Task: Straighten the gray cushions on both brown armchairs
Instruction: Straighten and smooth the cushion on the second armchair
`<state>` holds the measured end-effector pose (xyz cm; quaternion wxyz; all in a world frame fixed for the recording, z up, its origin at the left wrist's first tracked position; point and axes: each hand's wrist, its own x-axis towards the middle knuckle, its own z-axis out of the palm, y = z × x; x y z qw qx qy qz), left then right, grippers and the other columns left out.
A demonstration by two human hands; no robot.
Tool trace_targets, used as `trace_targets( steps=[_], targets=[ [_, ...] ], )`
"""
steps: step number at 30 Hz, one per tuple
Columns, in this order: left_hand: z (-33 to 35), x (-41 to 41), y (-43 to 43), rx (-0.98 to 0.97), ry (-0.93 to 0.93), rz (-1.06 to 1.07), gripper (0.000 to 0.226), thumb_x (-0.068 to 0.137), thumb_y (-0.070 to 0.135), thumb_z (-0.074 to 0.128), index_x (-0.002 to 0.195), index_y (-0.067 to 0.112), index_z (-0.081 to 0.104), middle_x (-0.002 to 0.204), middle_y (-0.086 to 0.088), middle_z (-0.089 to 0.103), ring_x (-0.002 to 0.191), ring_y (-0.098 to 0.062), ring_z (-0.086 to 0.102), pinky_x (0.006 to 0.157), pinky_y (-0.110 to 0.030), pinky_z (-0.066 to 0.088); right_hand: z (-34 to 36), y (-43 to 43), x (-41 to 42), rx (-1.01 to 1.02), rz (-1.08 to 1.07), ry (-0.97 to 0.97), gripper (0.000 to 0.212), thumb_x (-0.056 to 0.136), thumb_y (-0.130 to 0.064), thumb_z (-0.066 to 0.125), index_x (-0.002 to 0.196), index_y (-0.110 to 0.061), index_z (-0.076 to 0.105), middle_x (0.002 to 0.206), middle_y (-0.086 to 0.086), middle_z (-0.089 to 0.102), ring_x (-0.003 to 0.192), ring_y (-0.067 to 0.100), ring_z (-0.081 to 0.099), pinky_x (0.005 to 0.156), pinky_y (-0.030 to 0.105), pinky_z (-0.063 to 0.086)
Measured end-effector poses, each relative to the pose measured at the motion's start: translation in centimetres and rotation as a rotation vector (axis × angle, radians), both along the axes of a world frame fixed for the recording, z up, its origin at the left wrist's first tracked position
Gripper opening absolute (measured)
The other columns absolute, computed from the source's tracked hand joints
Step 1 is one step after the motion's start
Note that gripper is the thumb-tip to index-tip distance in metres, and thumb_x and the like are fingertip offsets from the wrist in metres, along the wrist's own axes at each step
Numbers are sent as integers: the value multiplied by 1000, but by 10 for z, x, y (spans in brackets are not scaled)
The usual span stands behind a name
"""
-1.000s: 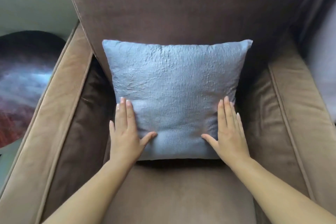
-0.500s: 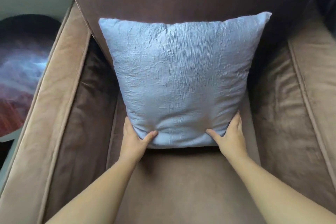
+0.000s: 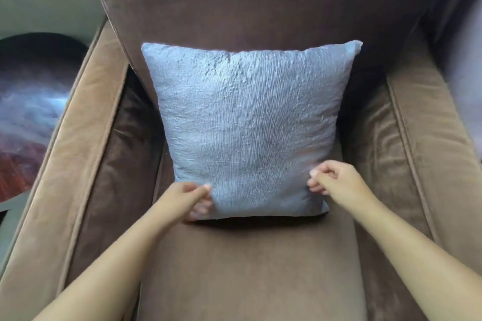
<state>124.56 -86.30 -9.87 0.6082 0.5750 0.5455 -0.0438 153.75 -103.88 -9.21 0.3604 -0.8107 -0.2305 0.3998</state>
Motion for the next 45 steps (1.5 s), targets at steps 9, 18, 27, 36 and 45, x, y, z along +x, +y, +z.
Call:
trace_targets(
  steps=[9,18,27,36,45],
  targets=[
    [29,46,18,-52,-322,95,77,95,68,26,106,9,74,106,-17,77,104,-29,73,92,-39,51,17,38,1,211,-80,452,23,100,-19,48,99,-12,70,100,11,78,100,24,74,83,33,53],
    [-10,10,-9,-212,-264,175,75,79,71,43,106,8,73,109,-18,76,99,-28,75,95,-42,52,-13,3,-18,42,-151,519,28,99,-16,46,94,-6,71,98,19,77,95,31,75,84,38,56],
    [-53,-47,-46,-244,-8,164,61,82,74,47,117,31,71,118,18,72,113,-6,65,87,-38,51,-47,-25,-52,-186,-165,413,22,96,-13,50,100,-11,72,107,2,75,108,19,66,96,40,46],
    [45,0,26,452,-232,297,11,90,29,69,89,21,76,87,2,78,84,-10,73,79,-39,60,72,75,-37,68,268,28,16,93,-14,60,91,-26,71,88,-8,76,84,7,68,74,21,50],
    [139,73,145,368,-227,588,67,90,46,65,143,10,43,140,-8,52,126,-24,51,96,-34,42,143,138,48,137,-173,-640,40,90,-18,60,129,-10,56,130,15,52,115,28,54,97,26,36]
  ],
)
